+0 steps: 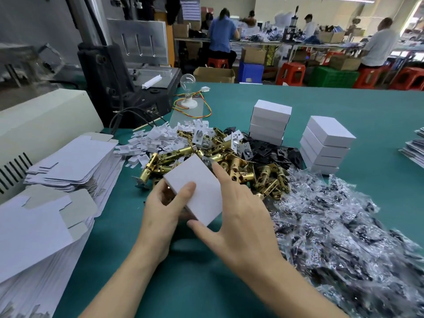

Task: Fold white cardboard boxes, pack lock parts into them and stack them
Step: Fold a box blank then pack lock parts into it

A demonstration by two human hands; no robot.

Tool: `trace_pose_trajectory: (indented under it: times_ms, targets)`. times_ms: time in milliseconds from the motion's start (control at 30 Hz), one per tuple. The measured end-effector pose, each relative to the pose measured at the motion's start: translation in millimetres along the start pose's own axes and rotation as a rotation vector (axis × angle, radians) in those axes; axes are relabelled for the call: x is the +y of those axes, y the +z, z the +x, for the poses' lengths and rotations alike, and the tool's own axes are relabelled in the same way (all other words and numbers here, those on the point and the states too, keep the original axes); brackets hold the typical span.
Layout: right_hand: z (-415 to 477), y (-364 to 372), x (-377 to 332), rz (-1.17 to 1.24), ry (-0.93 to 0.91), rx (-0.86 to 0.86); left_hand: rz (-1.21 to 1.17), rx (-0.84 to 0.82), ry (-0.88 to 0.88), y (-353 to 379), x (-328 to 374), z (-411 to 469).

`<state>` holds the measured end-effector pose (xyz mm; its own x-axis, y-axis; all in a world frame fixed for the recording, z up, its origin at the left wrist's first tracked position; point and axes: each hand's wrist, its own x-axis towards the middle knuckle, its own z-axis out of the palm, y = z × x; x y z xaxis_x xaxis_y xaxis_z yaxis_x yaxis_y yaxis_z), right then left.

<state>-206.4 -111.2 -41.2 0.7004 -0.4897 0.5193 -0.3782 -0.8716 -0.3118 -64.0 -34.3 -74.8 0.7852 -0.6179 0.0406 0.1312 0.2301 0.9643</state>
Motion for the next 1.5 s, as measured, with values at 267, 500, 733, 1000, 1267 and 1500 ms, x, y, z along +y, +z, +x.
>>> trace_pose_trajectory:
  times_ms: [267,500,733,1000,1267,1500]
  targets:
    - [40.4,-42.7,30.7,0.285,0.197,0.074,-0.018,-0.135,0.075,-2.0,6.5,-0.9]
    - [124.0,-106.8,144.5,0.079,0.501,0.185,0.083,-0.193,0.092,-3.9,2.6,-2.4]
    - [145.9,-123.8,231.0,-0.189,0.761,0.072,0.137,-0.239,0.111,-0.8,-0.2,-7.2]
    - [146.0,-104.4,247.5,-0.274,0.782,0.045,0.176,-0.247,0.105,0.6,-2.6,-5.9]
    - [146.7,-97.7,243.6,-0.334,0.753,0.044,0.201,-0.276,0.120,6.0,0.8,-6.7]
    - [150.6,-78.2,116.8,-0.133,-0.020,0.082,0.281,-0.307,0.160,8.8,0.4,-7.1]
